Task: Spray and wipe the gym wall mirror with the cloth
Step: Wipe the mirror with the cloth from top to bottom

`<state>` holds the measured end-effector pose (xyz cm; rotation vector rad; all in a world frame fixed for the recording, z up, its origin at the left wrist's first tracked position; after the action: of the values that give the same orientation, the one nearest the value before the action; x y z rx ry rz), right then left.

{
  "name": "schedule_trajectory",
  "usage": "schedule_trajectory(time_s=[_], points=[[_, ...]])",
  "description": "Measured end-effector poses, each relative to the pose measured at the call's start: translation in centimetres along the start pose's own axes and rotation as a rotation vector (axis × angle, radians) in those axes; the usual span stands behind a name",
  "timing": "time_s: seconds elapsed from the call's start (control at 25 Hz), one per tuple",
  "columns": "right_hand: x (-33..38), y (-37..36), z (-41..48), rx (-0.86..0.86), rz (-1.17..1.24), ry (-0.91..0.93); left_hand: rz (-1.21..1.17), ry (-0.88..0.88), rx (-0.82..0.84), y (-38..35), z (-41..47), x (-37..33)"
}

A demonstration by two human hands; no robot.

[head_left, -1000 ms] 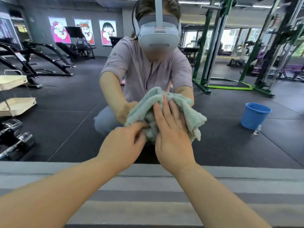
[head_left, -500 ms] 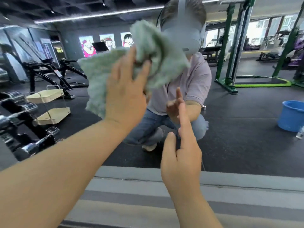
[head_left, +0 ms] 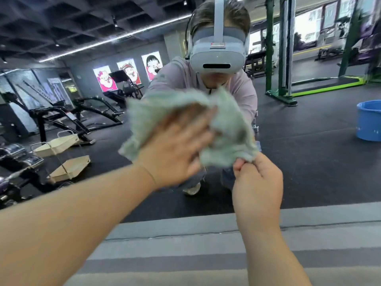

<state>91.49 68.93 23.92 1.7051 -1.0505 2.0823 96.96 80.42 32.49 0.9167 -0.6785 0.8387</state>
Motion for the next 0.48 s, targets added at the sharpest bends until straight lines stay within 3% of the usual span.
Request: schedule_trajectory(time_s=[0.04,0.12,0.2,0.36,0.4,0.48], points=[[-0.2,0.3,0.4,-0.016,0.014,-0.009,-0.056,-0.178,0.074,-1.5,-1.0,-3.6],[-0.5,0.5,0.6,-0.021,0.034,-0.04,-0.127,-0.316,0.178,-2.3,-2.2,-5.5],[-0.2,0.8,0.4,-0.012,0.065,-0.051,-0.097,-0.238,0.141,-0.3,-0.3,-1.1],[0.9,2.6,0.5,-0.081,0.081,-0.013,0.187,0.41,-0.018,5.8,5.0,11.7],[0.8,3.4,0.5,-0.13,0.103,-0.018,0.226,0.404,-0.063,5.7,6.1,10.9],[0.6,5.0,0.6,-0.23,0.194,-0.035,0.19,0.128,-0.128,3.3,8.5,4.2]])
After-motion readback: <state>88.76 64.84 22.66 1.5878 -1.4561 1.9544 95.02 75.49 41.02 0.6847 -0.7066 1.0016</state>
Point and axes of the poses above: each hand's wrist, its own z-axis towards the middle knuckle, its own y-axis out of the back of the hand, x = y × z, the point moved 8 cm from there along z, towards the middle knuckle, and after that the axes turned 11 degrees about -y, right-handed, at the moved point
